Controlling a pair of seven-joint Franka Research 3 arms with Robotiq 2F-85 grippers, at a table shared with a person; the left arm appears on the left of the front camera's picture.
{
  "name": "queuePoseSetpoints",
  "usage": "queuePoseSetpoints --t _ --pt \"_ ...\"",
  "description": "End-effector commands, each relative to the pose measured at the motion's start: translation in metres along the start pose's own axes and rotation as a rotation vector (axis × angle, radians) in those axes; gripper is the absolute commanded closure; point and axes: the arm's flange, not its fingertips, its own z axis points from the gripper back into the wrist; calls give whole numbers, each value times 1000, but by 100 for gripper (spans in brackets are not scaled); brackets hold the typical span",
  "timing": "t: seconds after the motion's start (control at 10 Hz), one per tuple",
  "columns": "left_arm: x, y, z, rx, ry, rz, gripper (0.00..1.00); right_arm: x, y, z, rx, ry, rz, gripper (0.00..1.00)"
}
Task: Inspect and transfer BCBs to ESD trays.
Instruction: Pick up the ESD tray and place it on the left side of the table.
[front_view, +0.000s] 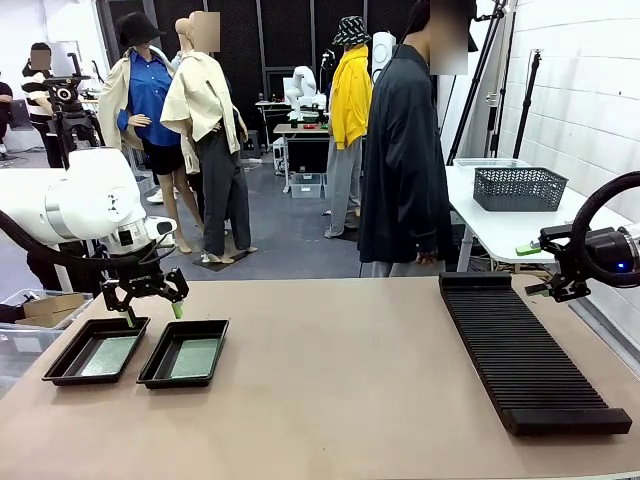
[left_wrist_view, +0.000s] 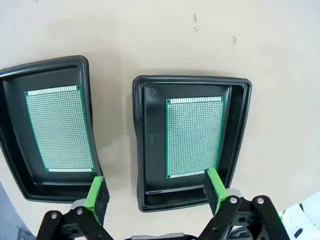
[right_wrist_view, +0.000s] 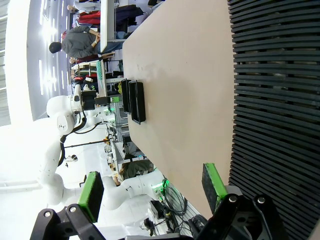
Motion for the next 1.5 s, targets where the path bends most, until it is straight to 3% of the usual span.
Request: queuePoseSetpoints --t 0.0,1.4 --pt "0 0 0 -4 0 -9 0 -1 2 -1 -12 1 0 0" --pt "0 0 0 -4 0 -9 0 -1 2 -1 -12 1 0 0"
